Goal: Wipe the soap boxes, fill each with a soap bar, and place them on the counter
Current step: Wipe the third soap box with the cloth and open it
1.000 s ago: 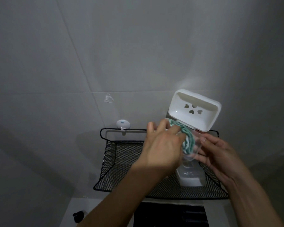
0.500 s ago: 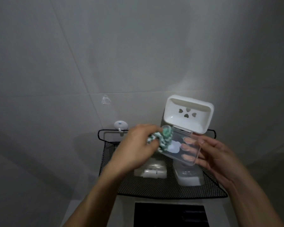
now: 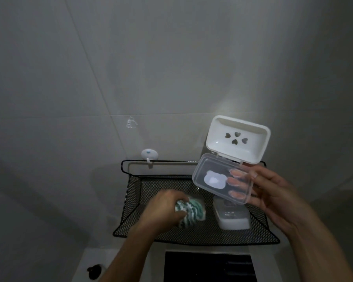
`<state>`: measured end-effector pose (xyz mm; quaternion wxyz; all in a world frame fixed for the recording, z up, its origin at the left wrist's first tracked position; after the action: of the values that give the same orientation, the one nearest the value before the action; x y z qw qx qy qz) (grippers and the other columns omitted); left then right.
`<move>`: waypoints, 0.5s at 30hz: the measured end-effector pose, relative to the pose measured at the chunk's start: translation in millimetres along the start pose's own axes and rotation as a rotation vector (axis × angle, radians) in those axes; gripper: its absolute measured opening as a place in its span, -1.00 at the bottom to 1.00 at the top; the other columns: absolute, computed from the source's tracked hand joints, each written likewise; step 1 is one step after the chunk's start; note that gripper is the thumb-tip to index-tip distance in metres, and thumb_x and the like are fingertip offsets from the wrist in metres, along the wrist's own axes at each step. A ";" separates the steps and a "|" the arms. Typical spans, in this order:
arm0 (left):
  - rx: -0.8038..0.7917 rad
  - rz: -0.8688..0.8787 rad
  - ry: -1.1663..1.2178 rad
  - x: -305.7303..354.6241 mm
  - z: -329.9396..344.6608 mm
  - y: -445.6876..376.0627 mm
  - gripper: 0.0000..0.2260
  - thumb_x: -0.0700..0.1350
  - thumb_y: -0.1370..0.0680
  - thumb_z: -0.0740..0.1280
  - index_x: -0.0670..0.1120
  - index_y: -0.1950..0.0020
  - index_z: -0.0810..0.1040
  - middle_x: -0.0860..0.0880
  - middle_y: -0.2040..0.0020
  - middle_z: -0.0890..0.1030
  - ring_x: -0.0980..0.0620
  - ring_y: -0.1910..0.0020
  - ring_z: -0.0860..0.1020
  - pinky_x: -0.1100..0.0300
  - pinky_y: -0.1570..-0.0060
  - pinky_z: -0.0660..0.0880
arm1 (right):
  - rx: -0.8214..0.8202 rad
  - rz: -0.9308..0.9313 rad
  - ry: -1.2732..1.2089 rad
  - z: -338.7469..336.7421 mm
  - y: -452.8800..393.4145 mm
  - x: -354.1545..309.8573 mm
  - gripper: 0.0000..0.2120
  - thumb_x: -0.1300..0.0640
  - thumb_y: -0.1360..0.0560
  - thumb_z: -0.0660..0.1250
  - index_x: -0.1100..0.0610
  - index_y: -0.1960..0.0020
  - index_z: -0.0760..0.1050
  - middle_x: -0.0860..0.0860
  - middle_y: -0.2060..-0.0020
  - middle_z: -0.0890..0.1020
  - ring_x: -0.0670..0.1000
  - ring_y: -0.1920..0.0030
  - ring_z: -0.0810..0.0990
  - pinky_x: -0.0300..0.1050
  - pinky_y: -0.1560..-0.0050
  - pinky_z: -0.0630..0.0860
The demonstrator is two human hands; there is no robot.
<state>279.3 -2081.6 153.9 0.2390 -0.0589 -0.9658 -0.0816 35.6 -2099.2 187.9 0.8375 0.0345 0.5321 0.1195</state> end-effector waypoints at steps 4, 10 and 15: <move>0.191 0.062 0.332 7.7 -22.9 5.1 -0.37 -0.06 -0.42 0.52 0.27 -0.41 0.38 0.21 -0.22 0.53 0.24 -0.05 0.54 0.23 -0.08 0.55 | -0.030 -0.008 0.020 2.8 1.8 0.3 -0.54 0.22 -0.45 0.33 0.10 -0.35 0.46 0.29 -0.10 0.68 0.29 -0.07 0.69 0.16 0.13 0.69; 0.236 0.049 0.857 18.6 -33.9 13.0 -0.32 -0.22 -0.44 0.49 0.19 -0.45 0.32 0.14 -0.05 0.67 0.07 0.05 0.66 0.28 0.06 0.59 | -0.059 0.000 -0.017 10.0 5.0 4.7 -0.48 0.25 -0.45 0.34 -0.16 -0.33 0.44 0.33 -0.10 0.67 0.32 -0.08 0.69 0.15 0.15 0.68; 0.143 -0.100 1.274 24.5 -18.1 16.4 -0.46 -0.05 -0.40 0.53 -0.08 -0.33 0.45 -0.19 0.02 0.71 -0.15 0.02 0.67 0.01 0.04 0.59 | -0.080 -0.015 -0.028 23.1 7.1 11.6 -0.38 0.24 -0.35 0.50 -0.07 -0.36 0.47 0.29 -0.14 0.66 0.29 -0.13 0.67 0.19 0.05 0.67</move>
<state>268.5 -2067.0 183.3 0.7652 0.0623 -0.6390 -0.0468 59.9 -2088.0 188.9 0.8465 -0.0013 0.5153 0.1337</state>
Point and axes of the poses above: each hand's wrist, its own y-axis away from the middle knuckle, its own z-axis out of the palm, x = y × z, the point moved 6 cm from there along -y, towards the middle knuckle
